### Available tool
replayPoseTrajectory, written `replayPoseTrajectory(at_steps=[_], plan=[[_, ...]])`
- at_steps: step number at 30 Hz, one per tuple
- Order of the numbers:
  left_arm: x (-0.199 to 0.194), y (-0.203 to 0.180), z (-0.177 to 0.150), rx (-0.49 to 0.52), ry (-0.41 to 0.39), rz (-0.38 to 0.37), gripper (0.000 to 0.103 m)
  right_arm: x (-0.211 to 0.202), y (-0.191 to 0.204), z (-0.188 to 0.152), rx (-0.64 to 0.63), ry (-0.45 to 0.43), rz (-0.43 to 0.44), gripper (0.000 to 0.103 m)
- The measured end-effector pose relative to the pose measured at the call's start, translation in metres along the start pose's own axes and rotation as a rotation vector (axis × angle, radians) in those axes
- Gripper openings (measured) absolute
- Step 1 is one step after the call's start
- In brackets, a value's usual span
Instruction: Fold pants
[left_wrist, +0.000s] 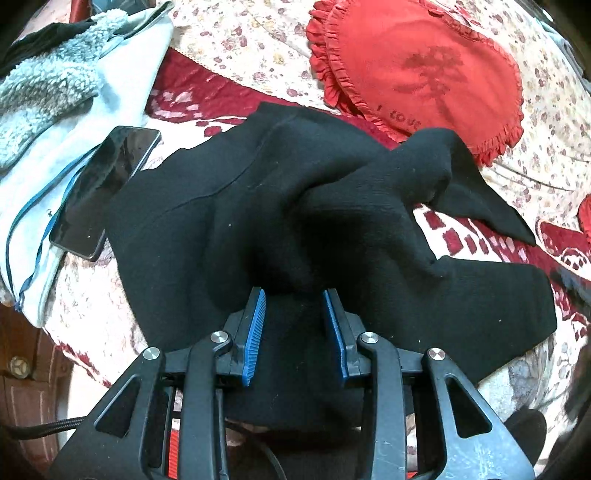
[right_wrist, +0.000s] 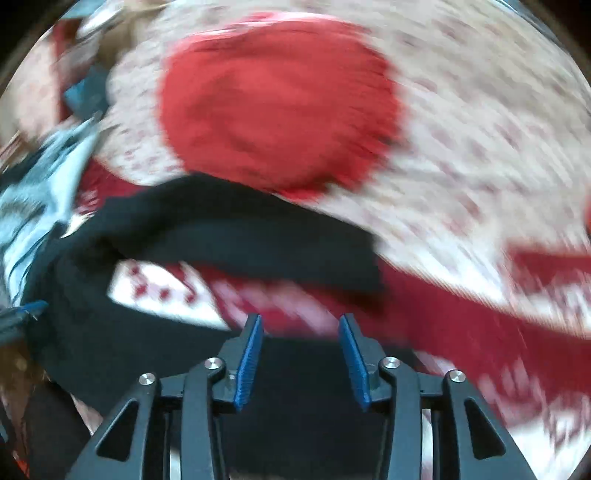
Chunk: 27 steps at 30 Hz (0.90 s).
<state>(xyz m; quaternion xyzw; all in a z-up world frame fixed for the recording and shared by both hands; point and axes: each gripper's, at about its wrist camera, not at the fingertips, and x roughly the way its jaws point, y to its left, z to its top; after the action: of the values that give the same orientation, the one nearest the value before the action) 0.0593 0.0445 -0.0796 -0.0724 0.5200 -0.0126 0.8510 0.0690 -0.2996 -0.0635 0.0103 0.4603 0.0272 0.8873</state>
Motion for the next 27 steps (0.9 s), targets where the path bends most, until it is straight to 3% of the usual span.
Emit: replayPoseTrajectory(at_steps=[2, 5, 9, 11, 13, 20, 23, 25, 27], plan=[[-0.002, 0.001, -0.001, -0.010, -0.001, 0.004, 0.031, -0.003, -0.032, -0.028, 0.093, 0.031, -0.023, 0.042], [-0.007, 0.004, -0.001, -0.026, -0.001, 0.011, 0.031, 0.004, -0.057, -0.055, 0.214, 0.077, 0.032, 0.042], [-0.019, 0.010, -0.004, -0.034, -0.011, 0.026, 0.031, 0.012, -0.068, -0.060, 0.292, 0.007, 0.092, 0.041], [-0.026, 0.015, -0.006, -0.043, -0.023, 0.035, 0.031, 0.015, -0.065, -0.060, 0.325, -0.007, 0.122, 0.030], [-0.032, 0.021, -0.007, -0.055, -0.032, 0.037, 0.031, 0.010, -0.054, -0.056, 0.277, -0.018, 0.123, 0.008], [-0.043, 0.040, -0.011, -0.107, -0.049, 0.046, 0.031, -0.050, -0.049, -0.075, 0.217, -0.098, 0.077, 0.007], [-0.042, 0.048, -0.015, -0.128, -0.039, 0.048, 0.031, -0.065, -0.052, -0.100, 0.203, -0.052, 0.031, 0.007], [-0.039, 0.052, -0.019, -0.134, -0.029, 0.054, 0.031, -0.060, -0.056, -0.115, 0.205, -0.006, -0.025, 0.000], [-0.037, 0.054, -0.021, -0.136, -0.019, 0.055, 0.031, -0.042, -0.067, -0.132, 0.219, 0.085, -0.097, 0.000]])
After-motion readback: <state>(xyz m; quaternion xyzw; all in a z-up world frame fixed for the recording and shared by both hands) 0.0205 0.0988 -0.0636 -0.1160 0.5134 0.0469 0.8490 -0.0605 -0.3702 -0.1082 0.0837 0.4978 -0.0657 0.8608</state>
